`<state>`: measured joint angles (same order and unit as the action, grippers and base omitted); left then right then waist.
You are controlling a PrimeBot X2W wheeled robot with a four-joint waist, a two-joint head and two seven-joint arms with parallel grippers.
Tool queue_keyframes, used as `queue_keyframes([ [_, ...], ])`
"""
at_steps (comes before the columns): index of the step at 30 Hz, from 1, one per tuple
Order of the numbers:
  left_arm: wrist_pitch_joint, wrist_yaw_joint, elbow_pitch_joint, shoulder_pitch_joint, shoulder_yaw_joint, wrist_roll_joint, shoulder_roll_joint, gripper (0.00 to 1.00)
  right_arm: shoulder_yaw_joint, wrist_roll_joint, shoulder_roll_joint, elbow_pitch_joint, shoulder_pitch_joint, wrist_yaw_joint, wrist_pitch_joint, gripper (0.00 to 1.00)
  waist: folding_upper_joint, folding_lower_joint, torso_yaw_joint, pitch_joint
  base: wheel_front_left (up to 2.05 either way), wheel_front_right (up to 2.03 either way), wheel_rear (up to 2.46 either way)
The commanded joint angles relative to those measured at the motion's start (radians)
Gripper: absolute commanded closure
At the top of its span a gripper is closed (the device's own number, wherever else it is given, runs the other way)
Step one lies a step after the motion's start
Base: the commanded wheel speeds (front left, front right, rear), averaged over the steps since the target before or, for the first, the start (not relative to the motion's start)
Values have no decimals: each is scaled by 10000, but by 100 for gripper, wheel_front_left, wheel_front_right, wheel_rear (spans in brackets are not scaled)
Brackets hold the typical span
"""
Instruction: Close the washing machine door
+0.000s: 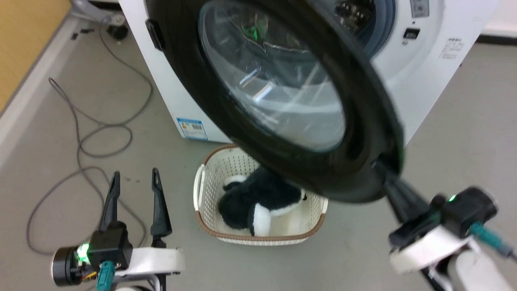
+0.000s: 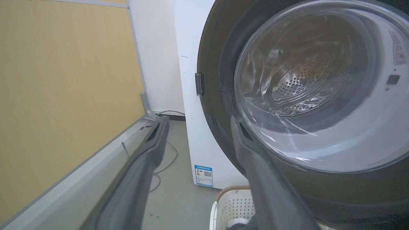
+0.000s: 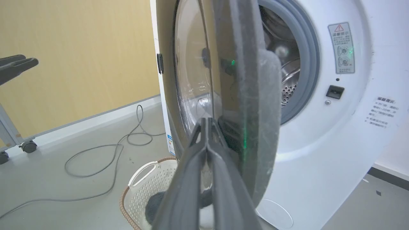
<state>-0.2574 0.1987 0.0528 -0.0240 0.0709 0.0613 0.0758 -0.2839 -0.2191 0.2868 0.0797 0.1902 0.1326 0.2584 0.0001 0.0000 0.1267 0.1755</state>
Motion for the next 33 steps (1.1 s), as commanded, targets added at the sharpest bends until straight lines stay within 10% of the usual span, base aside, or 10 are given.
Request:
queue_keyframes([
  [1, -43, -51, 40, -234, -18, -87, -37, 0, 191, -34, 50, 207, 356, -19, 34, 100, -1, 0, -5, 219, 0, 0, 0],
  [33, -43, 80, 270, -2361, 761, 76, -254, 0, 1265, 766, 1620, 6017, 7998, -19, 34, 100, -1, 0, 571, 3223, 0, 0, 0],
])
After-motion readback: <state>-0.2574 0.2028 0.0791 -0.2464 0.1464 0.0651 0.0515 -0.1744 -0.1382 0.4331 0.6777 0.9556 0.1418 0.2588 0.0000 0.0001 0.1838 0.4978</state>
